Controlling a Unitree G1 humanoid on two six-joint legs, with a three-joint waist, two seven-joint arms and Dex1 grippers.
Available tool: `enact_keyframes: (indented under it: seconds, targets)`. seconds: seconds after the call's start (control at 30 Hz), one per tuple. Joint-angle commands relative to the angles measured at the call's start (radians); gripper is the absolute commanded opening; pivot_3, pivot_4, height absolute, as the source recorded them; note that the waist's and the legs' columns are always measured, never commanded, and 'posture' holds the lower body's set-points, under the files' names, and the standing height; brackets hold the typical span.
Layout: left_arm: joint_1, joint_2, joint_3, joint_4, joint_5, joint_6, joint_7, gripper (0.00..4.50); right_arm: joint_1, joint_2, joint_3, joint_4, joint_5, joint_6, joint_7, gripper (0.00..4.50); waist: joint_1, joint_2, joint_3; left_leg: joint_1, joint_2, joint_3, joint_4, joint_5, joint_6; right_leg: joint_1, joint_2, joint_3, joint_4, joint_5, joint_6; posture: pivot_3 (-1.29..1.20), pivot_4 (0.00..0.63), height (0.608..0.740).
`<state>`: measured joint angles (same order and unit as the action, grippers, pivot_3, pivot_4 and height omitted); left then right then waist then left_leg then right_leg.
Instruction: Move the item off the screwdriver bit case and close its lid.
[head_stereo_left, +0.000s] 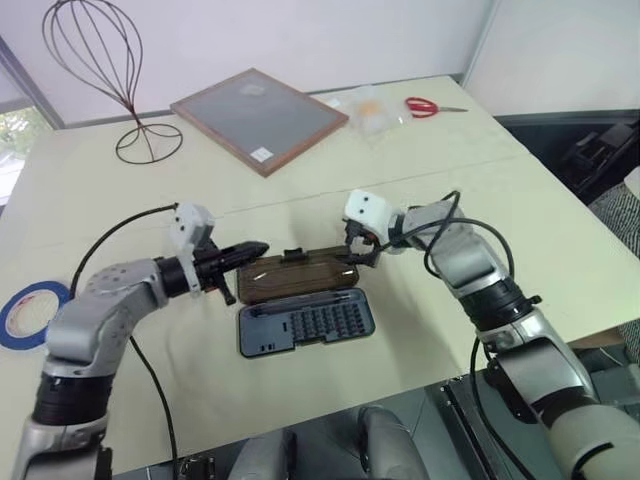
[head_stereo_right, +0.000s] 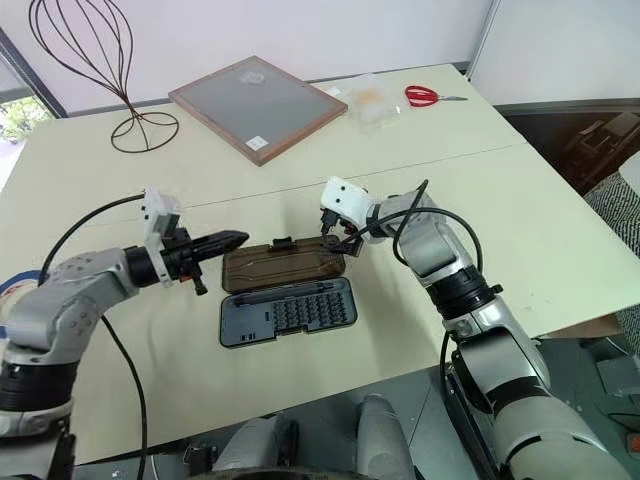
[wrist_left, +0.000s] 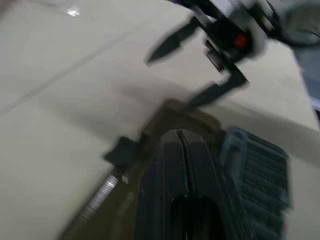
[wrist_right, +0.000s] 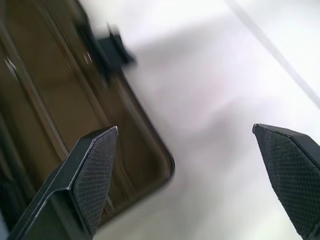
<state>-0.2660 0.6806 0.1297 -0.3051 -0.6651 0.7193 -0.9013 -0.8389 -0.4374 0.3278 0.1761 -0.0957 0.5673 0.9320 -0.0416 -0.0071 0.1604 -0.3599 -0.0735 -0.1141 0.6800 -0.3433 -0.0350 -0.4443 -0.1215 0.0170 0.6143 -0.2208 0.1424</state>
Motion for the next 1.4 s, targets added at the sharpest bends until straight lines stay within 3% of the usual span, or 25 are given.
enact_keyframes:
  seconds: [0.03, 0.13, 0.53, 0.7, 0.9, 1.4]
  targets:
    - [0.055, 0.057, -0.037, -0.071, -0.025, 0.017, -0.082, 0.00, -0.007, 0.003, -0.049, -0.030, 0.033, -0.028, -0.017, 4.47, 0.000, 0.000, 0.000, 0.000, 0.000, 0.000, 0.000, 0.000, 0.000, 0.000, 0.000, 0.000, 0.000, 0.000, 0.000, 0.00, 0.150, 0.740]
    - [0.108, 0.094, -0.086, -0.071, 0.025, -0.031, -0.133, 0.00, -0.015, 0.000, -0.054, -0.024, 0.045, -0.053, -0.017, 4.47, 0.001, 0.001, 0.000, 0.000, 0.000, 0.001, 0.000, 0.000, 0.000, 0.000, 0.000, 0.000, 0.000, 0.000, 0.000, 0.00, 0.150, 0.740]
    - [0.219, 0.043, -0.206, 0.075, 0.213, -0.239, -0.120, 0.00, -0.100, 0.010, -0.021, 0.041, 0.052, -0.044, 0.020, 4.47, 0.001, 0.001, 0.001, 0.000, 0.000, 0.001, -0.001, 0.000, 0.000, 0.000, 0.000, 0.000, 0.000, 0.000, 0.000, 0.00, 0.150, 0.740]
    - [0.227, 0.028, -0.216, 0.122, 0.246, -0.290, -0.112, 0.00, -0.185, 0.038, 0.017, 0.156, 0.056, -0.066, 0.105, 4.47, 0.001, 0.001, 0.000, 0.002, 0.000, 0.002, -0.001, 0.000, 0.000, 0.001, 0.000, 0.001, 0.000, 0.000, 0.000, 0.00, 0.150, 0.740]
    - [0.238, 0.014, -0.212, 0.124, 0.256, -0.307, -0.094, 0.00, -0.250, 0.082, 0.098, 0.343, 0.028, -0.258, 0.245, 4.47, 0.000, 0.001, 0.000, 0.003, 0.000, 0.001, -0.001, 0.000, 0.000, 0.001, 0.000, 0.001, 0.000, 0.000, 0.000, 0.00, 0.150, 0.740]
    - [0.282, 0.010, -0.192, 0.069, 0.247, -0.301, -0.051, 0.00, -0.355, 0.180, 0.082, 0.844, -0.072, -0.532, 0.155, 4.47, -0.004, 0.003, 0.000, 0.003, 0.000, 0.001, -0.001, 0.000, 0.000, 0.001, 0.000, 0.001, 0.001, 0.000, 0.000, 0.00, 0.150, 0.740]
